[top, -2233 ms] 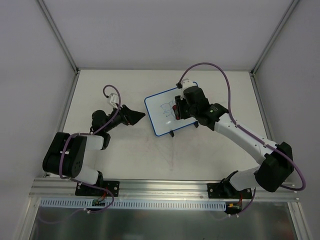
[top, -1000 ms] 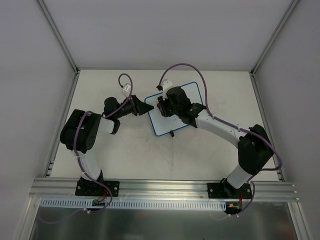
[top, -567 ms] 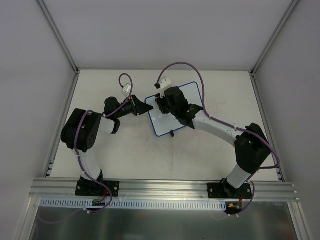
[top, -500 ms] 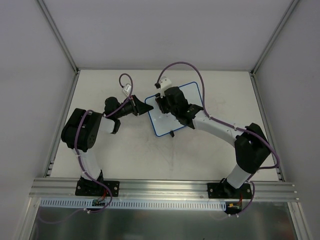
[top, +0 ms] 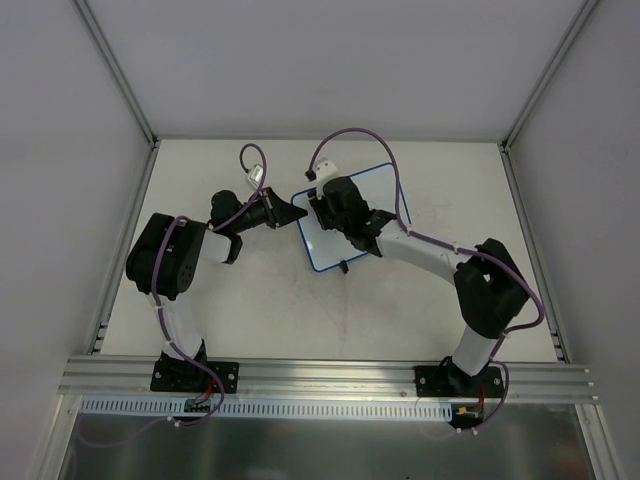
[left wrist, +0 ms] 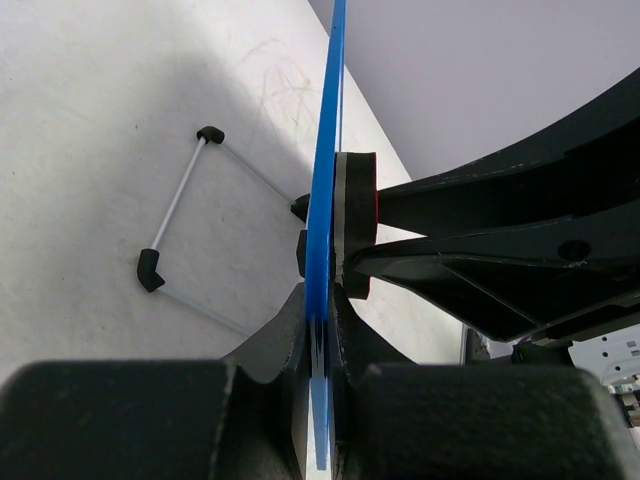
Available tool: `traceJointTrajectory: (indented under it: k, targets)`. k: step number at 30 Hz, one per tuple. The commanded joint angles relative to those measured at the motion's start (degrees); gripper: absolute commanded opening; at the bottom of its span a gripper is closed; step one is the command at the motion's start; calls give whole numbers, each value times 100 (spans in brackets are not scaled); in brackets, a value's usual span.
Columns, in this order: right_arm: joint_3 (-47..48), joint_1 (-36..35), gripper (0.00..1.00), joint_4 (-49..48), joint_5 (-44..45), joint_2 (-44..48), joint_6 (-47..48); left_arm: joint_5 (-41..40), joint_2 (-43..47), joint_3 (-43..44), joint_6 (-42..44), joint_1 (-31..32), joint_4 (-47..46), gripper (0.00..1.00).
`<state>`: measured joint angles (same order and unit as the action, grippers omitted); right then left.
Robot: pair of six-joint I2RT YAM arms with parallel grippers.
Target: Erase the whiteboard
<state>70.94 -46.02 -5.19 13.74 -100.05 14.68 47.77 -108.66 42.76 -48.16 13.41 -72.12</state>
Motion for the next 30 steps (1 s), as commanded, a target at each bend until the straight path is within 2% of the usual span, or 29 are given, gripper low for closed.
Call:
traceJointTrajectory:
  k: [1, 6, 19, 30]
  targets:
    - [271, -30, 0, -184, 129, -190, 62, 233, -6, 118, 175, 74, -444, 0]
    - [246, -30, 0, 9, 322, -287, 44, 242, 12, 83, 193, 65, -470, 0]
    - [-1406, -21, 0, -298, 402, 179, -588, 286, 3, 65, 167, 65, -496, 0]
    - [-2812, -30, 0, -1167, 587, 390, -1177, 338, -6, 48, 105, 39, -566, 0]
